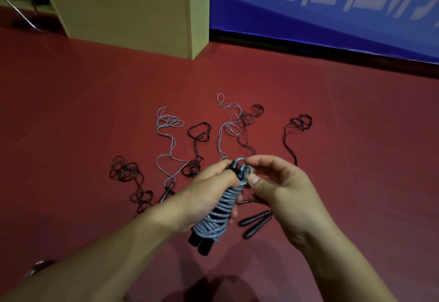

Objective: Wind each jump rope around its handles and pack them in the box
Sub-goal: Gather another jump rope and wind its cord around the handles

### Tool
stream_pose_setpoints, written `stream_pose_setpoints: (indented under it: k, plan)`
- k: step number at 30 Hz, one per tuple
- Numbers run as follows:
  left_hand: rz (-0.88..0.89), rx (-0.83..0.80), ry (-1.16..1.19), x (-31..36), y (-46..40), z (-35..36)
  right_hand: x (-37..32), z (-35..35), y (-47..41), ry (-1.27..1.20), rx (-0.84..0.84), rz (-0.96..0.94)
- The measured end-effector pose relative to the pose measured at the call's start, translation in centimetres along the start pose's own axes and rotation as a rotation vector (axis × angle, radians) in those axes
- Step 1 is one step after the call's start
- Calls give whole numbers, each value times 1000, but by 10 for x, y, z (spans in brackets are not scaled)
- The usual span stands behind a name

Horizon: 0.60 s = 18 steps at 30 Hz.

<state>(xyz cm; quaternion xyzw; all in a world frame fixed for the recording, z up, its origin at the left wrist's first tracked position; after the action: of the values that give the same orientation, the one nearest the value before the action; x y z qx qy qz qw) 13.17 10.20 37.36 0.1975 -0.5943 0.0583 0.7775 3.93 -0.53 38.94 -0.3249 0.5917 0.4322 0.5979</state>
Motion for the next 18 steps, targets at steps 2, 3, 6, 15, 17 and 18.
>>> stream_pose_setpoints:
  k: [2,3,6,15,17,18]
  plan:
    - [3,-34,1,2,3,1,1,-1,-1,-53,-18,21]
    - [0,-48,-3,2,4,2,1,-2,-1,-64,-29,31]
    - [-18,-65,-28,-1,5,1,1,-4,-1,-52,-43,41]
    - [-7,-75,-115,-2,7,1,2,-5,0,-34,-5,11]
    - [18,-53,-75,-1,6,1,0,-4,1,-47,-10,-17]
    - [28,-39,-58,0,5,2,-2,-5,1,-74,-9,-24]
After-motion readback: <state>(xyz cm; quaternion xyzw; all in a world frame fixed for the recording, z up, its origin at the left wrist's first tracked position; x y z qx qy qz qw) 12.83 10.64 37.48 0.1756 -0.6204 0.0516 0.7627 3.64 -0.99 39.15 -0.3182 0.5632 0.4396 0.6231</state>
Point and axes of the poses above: each hand's wrist, its own y-axis away from the middle knuckle, its own z-axis out of the palm, x = y × z, the point moved 3 cm from there along -y, towards the middle knuckle, and after that the axes turned 9 degrees about -x, right-handed, at the moved point
